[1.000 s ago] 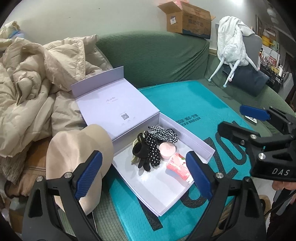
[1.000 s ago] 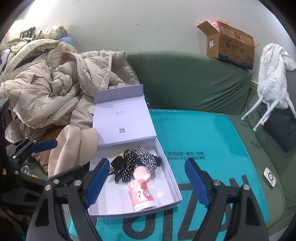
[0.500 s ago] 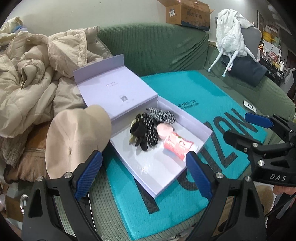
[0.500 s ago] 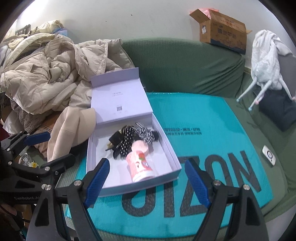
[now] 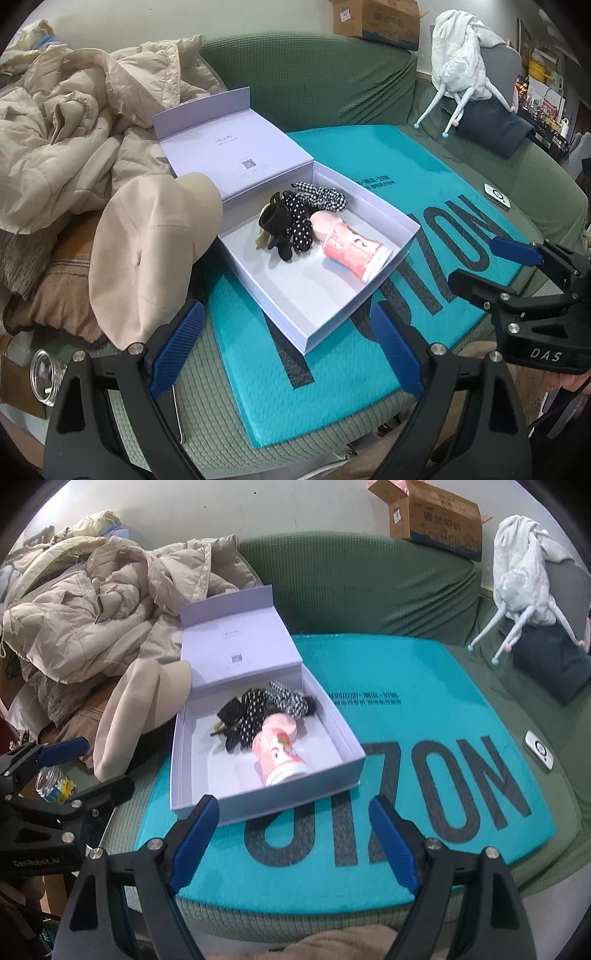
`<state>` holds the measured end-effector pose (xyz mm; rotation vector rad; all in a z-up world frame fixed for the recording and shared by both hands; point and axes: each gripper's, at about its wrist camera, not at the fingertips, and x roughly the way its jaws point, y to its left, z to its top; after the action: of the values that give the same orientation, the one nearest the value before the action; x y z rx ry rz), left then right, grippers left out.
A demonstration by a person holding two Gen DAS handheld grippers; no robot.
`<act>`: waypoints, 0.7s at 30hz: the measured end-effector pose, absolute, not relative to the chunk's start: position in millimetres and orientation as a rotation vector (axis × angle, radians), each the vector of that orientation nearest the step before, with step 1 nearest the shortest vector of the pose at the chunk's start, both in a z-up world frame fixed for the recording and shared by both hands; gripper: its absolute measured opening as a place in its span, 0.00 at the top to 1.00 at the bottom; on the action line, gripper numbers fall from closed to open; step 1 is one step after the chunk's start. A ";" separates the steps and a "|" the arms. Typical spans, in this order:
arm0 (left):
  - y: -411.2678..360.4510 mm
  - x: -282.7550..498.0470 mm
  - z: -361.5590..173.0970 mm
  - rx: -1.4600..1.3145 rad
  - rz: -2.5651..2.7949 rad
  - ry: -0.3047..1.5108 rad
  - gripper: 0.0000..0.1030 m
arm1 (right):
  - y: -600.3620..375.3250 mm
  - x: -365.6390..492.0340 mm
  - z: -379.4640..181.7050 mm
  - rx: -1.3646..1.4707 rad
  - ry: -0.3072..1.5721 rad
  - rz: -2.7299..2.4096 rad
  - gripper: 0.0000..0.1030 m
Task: Organize objects
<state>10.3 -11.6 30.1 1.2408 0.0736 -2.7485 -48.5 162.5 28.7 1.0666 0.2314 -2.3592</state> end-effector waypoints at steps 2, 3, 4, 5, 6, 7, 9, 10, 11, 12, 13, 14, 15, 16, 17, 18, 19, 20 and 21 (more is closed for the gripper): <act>-11.2 15.9 27.6 1.244 -2.747 0.085 0.11 | 165.2 -44.4 25.5 1.072 0.227 -2.356 0.18; -11.0 17.6 26.7 1.247 -2.747 0.090 0.11 | 166.6 -42.5 24.4 1.073 0.224 -2.356 0.18; -10.0 20.7 25.4 1.249 -2.746 0.093 0.11 | 167.9 -40.3 23.3 1.076 0.223 -2.356 0.18; -9.2 22.7 24.7 1.250 -2.745 0.092 0.11 | 169.0 -38.2 22.4 1.077 0.223 -2.357 0.18; -8.0 25.2 23.8 1.250 -2.744 0.086 0.11 | 169.9 -36.4 21.7 1.077 0.225 -2.358 0.18; -7.4 26.7 23.3 1.250 -2.744 0.083 0.11 | 170.9 -33.7 21.1 1.075 0.229 -2.359 0.16; -6.3 29.8 21.7 1.256 -2.743 0.080 0.11 | 173.3 -29.2 19.3 1.073 0.229 -2.358 0.15; -6.1 31.4 20.9 1.260 -2.744 0.083 0.11 | 174.2 -27.6 18.8 1.074 0.227 -2.358 0.15; -5.9 33.0 20.3 1.261 -2.747 0.087 0.11 | 175.6 -25.3 18.2 1.075 0.223 -2.357 0.14; -6.2 33.8 19.6 1.262 -2.747 0.088 0.11 | 176.5 -24.4 18.1 1.076 0.221 -2.355 0.14; -6.2 34.9 18.7 1.265 -2.744 0.088 0.11 | 177.6 -22.7 17.7 1.077 0.222 -2.355 0.13; -6.1 36.0 18.2 1.267 -2.743 0.089 0.11 | 178.6 -21.0 17.7 1.076 0.225 -2.357 0.13; -6.4 36.9 17.8 1.269 -2.742 0.091 0.11 | 179.5 -19.7 18.0 1.074 0.227 -2.360 0.13; -6.6 38.3 17.5 1.271 -2.740 0.095 0.11 | 180.4 -18.6 18.0 1.074 0.228 -2.362 0.12; -6.8 38.9 17.4 1.274 -2.739 0.098 0.11 | 181.1 -17.6 18.3 1.074 0.229 -2.364 0.12; -7.0 39.3 17.1 1.278 -2.737 0.099 0.11 | 182.0 -16.7 18.8 1.074 0.231 -2.366 0.12; -6.8 40.2 17.2 1.280 -2.734 0.097 0.11 | 182.6 -15.6 19.8 1.070 0.233 -2.369 0.12; -6.6 40.8 17.4 1.276 -2.735 0.094 0.11 | 183.0 -14.6 20.6 1.065 0.235 -2.370 0.12; -6.0 41.7 18.0 1.269 -2.737 0.088 0.11 | 183.4 -13.6 21.1 1.062 0.235 -2.370 0.12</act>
<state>41.7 -6.0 18.0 1.2693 0.0884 -2.7370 -13.6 183.4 21.1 1.0620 0.2352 -2.3702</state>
